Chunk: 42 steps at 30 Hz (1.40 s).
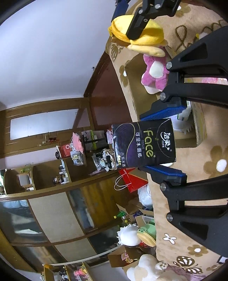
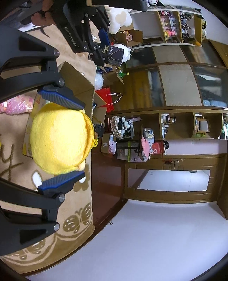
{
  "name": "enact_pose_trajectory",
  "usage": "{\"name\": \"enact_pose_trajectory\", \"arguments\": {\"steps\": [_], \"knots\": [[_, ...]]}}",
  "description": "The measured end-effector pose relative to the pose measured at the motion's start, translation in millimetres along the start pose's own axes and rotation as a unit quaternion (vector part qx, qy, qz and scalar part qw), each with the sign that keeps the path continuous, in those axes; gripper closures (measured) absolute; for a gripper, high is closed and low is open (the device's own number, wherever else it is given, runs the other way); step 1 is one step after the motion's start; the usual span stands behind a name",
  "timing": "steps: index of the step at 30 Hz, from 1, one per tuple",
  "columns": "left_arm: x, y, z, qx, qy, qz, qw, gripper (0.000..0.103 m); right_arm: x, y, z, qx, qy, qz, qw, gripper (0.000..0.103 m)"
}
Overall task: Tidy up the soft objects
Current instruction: 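Carry the black tissue pack and yellow plush over the box with both tools, then open both tools to drop the tissue pack and yellow plush into the box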
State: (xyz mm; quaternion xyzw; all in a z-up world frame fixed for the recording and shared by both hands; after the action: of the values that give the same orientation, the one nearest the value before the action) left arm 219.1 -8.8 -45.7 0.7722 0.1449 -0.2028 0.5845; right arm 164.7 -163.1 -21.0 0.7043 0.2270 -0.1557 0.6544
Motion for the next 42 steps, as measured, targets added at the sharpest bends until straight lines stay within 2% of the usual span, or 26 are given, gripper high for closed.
{"name": "enact_pose_trajectory", "arguments": {"steps": [13, 22, 27, 31, 34, 39, 42], "knots": [[26.7, -16.9, 11.0, 0.017, -0.020, -0.021, 0.9994, 0.056, 27.9, -2.7, -2.5, -0.011, -0.010, -0.010, 1.000, 0.029], [42.1, -28.0, 15.2, 0.026, -0.024, -0.032, 0.9989, 0.056, 34.9, -0.4, -7.1, 0.010, 0.028, 0.005, 1.000, 0.027], [49.4, -30.4, 15.0, 0.021, -0.028, -0.044, 0.9984, 0.055, 42.9, -8.4, -7.9, 0.050, 0.072, -0.005, 0.996, 0.027], [52.2, -33.7, 13.0, 0.019, -0.029, -0.048, 0.9982, 0.055, 49.0, -16.0, -4.0, 0.055, 0.066, -0.014, 0.996, 0.027], [53.4, -33.8, 10.9, 0.016, -0.027, -0.047, 0.9984, 0.049, 51.4, -19.0, -4.6, 0.062, 0.073, -0.019, 0.995, 0.026], [53.1, -34.8, 9.4, 0.016, -0.023, -0.048, 0.9984, 0.042, 51.1, -15.8, -8.2, 0.057, 0.077, -0.014, 0.995, 0.017], [50.6, -36.2, 8.2, 0.018, -0.017, -0.050, 0.9984, 0.030, 48.0, -14.3, -8.3, 0.055, 0.074, -0.009, 0.996, 0.009]]}}
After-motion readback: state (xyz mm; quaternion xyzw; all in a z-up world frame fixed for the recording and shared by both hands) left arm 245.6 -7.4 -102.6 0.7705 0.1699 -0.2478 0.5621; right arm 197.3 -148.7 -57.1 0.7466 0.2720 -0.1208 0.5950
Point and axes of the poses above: each gripper's, at about its wrist camera, not at the fingertips, and x roughly the way its jaws point, z to its right, y to its top, the point moved 9 cm from there along x, roughly the way its jaws point, and after that the axes turned 8 degrees about y, right-handed, at the moved point
